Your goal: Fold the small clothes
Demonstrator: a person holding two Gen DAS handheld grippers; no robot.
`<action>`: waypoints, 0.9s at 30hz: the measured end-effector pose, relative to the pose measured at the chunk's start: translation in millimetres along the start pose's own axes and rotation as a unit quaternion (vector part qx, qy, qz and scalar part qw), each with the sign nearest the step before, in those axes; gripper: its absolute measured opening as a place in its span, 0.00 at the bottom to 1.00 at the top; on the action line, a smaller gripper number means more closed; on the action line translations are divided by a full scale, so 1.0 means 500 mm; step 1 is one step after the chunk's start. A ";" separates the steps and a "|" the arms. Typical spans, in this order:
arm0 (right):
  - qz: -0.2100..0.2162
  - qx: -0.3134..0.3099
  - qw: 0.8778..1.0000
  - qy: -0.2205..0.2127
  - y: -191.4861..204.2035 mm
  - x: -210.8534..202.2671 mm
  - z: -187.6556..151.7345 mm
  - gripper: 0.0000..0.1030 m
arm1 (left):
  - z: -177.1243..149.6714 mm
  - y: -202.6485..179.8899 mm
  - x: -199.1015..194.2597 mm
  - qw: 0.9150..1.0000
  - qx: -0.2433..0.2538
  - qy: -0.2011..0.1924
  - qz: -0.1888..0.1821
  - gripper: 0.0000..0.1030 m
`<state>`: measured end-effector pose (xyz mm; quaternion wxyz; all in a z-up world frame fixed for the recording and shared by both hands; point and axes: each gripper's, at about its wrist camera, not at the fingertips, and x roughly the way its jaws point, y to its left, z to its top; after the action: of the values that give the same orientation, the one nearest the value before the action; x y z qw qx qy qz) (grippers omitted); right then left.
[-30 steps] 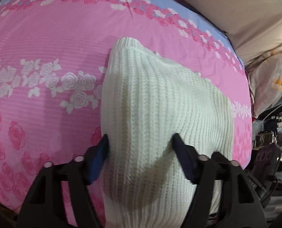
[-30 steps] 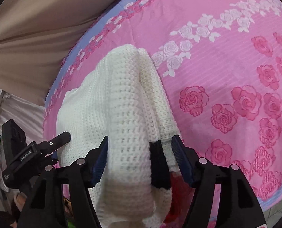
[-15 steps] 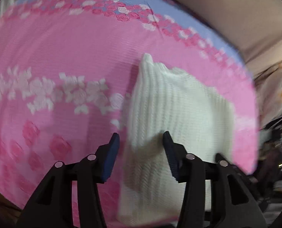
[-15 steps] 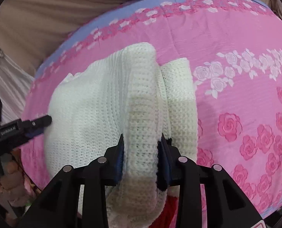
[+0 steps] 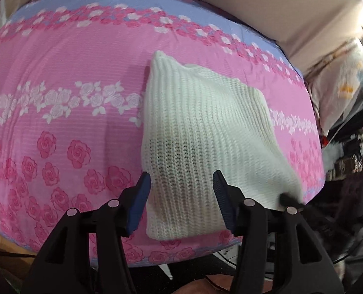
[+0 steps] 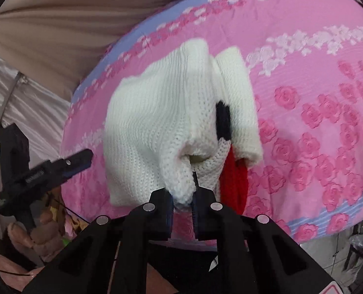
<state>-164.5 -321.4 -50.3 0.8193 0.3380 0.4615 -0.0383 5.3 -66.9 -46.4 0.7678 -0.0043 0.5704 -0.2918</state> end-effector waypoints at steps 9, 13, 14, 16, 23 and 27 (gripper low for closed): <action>-0.052 0.023 0.998 0.011 -0.061 0.023 -0.035 0.20 | -0.003 0.017 0.059 0.998 -0.008 0.042 0.043 0.55; -0.054 -0.036 0.996 -0.063 0.017 -0.050 0.004 0.21 | 0.037 -0.006 -0.011 0.999 -0.002 -0.023 0.028 0.55; -0.049 -0.050 0.995 -0.065 0.035 -0.045 0.013 0.21 | 0.050 -0.017 -0.019 0.999 0.000 -0.030 0.018 0.55; -0.050 -0.075 0.994 -0.065 0.075 -0.014 0.036 0.20 | 0.076 -0.043 -0.013 0.999 0.015 -0.041 0.021 0.55; -0.067 -0.107 0.990 -0.062 0.093 0.030 0.078 0.20 | 0.096 -0.060 0.127 0.997 0.032 0.015 0.064 0.55; -0.113 -0.085 0.990 0.010 0.007 0.142 0.052 0.10 | 0.090 -0.054 0.158 0.995 0.038 0.016 0.088 0.67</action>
<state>-103.5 -316.2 -94.8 0.8309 0.2133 0.5064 -0.0876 47.2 -139.7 -90.5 0.7811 0.0794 0.5691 -0.2443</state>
